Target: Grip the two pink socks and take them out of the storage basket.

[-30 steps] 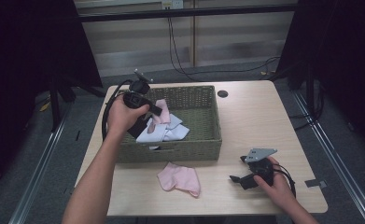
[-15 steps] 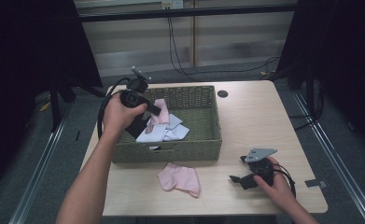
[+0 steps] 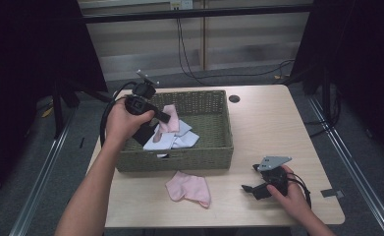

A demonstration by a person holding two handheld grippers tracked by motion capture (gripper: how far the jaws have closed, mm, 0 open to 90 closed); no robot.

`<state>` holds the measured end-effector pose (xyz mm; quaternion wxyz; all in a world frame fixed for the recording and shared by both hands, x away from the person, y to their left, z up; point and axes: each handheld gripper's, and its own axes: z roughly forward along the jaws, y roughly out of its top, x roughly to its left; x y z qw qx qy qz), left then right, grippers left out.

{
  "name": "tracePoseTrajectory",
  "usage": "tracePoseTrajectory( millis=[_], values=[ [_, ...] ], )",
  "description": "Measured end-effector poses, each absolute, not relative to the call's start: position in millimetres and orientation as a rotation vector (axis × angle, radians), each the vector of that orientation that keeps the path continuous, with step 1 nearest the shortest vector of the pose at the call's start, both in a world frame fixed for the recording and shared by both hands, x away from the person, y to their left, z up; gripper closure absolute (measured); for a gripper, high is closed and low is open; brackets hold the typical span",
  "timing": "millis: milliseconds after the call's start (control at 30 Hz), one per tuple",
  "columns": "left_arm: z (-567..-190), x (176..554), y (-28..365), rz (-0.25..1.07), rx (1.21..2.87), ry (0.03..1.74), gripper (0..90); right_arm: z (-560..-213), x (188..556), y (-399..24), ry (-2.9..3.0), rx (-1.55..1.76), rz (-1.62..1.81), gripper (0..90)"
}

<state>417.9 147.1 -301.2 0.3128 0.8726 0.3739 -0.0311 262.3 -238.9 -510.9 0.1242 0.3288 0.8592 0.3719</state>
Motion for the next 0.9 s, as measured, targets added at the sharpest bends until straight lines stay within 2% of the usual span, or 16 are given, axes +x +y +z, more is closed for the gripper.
tracePoseTrajectory(
  millis=[900],
  values=[
    [-295.9,379.7,144.2,-0.108,2.321,0.852,83.4,-510.9,262.3,-238.9,2.504,0.958,1.084,11.1]
  ],
)
